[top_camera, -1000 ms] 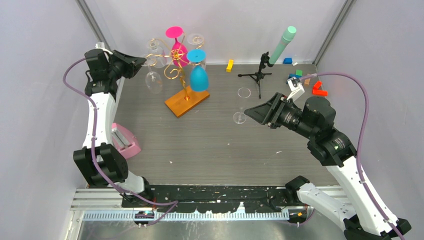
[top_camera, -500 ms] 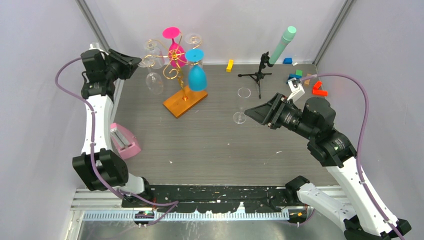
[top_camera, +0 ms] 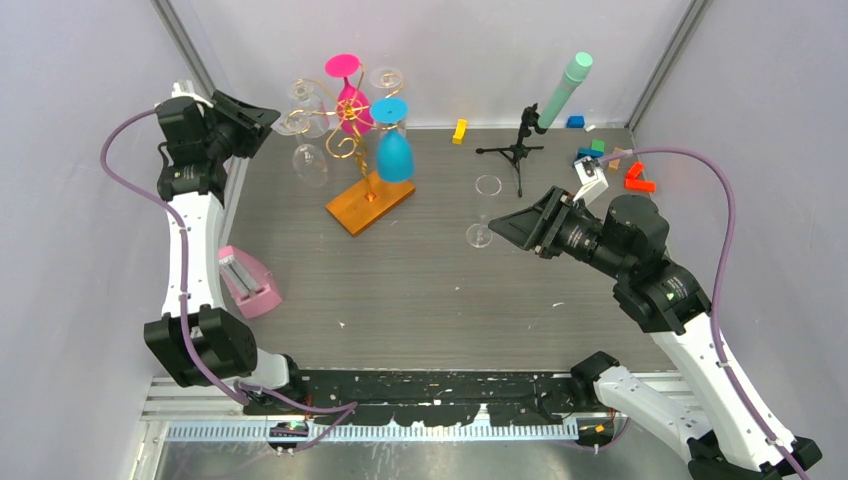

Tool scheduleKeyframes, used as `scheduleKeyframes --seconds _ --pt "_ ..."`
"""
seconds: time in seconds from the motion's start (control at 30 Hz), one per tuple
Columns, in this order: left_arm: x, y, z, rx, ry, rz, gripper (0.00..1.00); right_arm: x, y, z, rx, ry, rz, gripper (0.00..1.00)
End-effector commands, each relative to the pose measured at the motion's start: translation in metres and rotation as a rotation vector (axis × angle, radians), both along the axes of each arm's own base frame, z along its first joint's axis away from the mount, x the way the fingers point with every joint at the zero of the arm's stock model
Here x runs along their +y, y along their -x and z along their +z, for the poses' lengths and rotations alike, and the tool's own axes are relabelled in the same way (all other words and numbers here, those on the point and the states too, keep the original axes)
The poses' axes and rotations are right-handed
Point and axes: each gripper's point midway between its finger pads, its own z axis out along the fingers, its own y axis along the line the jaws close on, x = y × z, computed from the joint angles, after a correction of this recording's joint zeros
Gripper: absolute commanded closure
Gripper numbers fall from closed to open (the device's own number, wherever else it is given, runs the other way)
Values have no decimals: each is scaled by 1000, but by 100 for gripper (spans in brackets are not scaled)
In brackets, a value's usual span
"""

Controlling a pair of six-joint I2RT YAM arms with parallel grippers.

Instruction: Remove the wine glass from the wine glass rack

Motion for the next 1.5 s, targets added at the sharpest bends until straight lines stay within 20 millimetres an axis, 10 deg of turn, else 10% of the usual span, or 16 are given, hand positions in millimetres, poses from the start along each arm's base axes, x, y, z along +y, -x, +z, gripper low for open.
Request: scheduleKeyframes --seconds 0.0,0.5,0.77,1.47 --pt "0 4 18 -52 -15 -6 53 0 -2 13 -45 -30 -8 47" --pt "-16 -4 16 -41 96 -100 67 0 -4 11 -41 -27 -13 47" --pt "-18 -5 27 -92 106 -108 100 -5 -5 9 -41 -19 -43 49" --pt "1 -1 61 -253 195 46 100 -25 -11 14 -85 -1 -158 50"
